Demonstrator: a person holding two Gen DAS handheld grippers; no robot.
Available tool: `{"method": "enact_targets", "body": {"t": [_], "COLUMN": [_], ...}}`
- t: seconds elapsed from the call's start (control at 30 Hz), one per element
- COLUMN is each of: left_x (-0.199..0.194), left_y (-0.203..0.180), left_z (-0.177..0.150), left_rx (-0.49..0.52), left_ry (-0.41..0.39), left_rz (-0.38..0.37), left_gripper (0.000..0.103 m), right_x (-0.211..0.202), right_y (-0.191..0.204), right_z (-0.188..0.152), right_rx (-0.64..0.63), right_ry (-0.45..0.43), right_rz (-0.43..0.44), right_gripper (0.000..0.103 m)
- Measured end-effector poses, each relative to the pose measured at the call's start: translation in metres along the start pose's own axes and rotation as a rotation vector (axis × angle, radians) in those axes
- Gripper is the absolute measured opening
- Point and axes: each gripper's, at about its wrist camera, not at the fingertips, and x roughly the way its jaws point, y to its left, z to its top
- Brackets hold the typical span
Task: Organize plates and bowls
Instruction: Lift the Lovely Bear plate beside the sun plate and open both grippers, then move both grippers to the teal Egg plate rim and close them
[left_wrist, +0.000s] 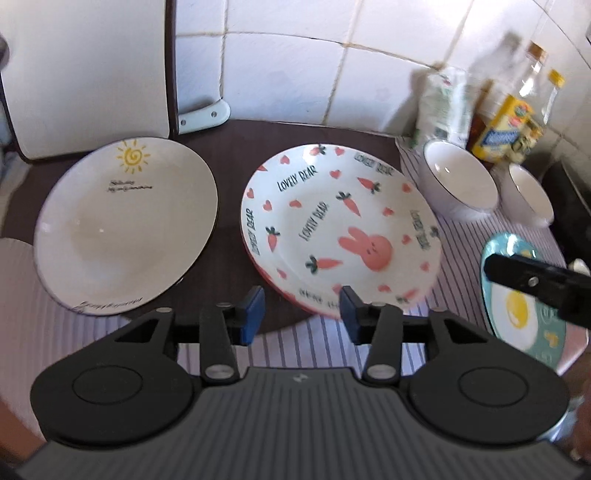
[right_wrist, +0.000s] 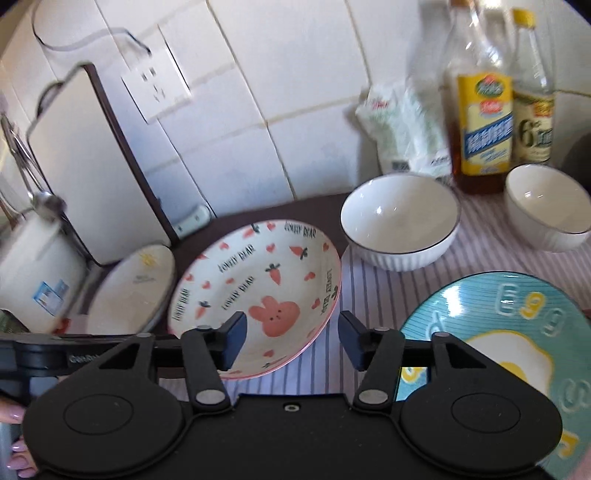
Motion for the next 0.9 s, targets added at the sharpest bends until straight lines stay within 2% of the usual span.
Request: {"method": "enact_targets", "body": {"t": [0.07,0.1,0.13,0.27,0.3,0.47,0.57,0.63,0.7,0.9], "left_x": [-0.016,-0.024,-0.032,-0.059,-0.066,-0.09,-0.101,-0.109,-0.116,-0.12], "left_y": [-0.01,-0.015,-0.018,-0.03,-0.033,-0.051,-0.064,-0.073,-0.079,-0.094], "left_z": [-0.002,-0.003,-0.004,-0.007,-0.008,-0.015,-0.016,-0.016,-0.017,-0.024], "left_rx": [0.037,0.052,0.058,0.075,0.077,0.096,0.116,0.138,0.147,0.156], "left_ry": [0.014,0.014,0.013,0.015,0.012,-0.017,-0.039,-0.068,-0.088,-0.095], "left_rz": [0.048,0.06,0.063,0.047,0.04,-0.005,0.009,0.016,0.008,-0.039], "left_gripper": [0.054,0.06,0.065,0.068,0.072,0.08,0.081,0.088,0.09,0.098], "right_x": [-0.017,-0.025,-0.035,-0.074,-0.084,-0.115,-0.128,-0.138,-0.149,-0.172], "right_y": [0.002,0.003,0.005,0.01,0.01,0.002,-0.005,-0.012,-0.019,-0.04], "right_z": [0.001,0.003,0.004,0.006,0.005,-0.001,-0.008,-0.012,-0.017,-0.036], "right_rx": [0.008,0.009,0.004,-0.027,-0.032,-0.035,-0.018,-0.009,-0.002,0.03], "right_ry": [0.018,0.035,0.039,0.001,-0.012,-0.04,-0.056,-0.07,-0.086,-0.114], "right_rz": [0.02,0.046,0.065,0.071,0.07,0.046,-0.002,-0.027,-0.034,-0.09], "right_gripper": [0.065,0.066,0.068,0.073,0.074,0.076,0.078,0.082,0.083,0.085]}}
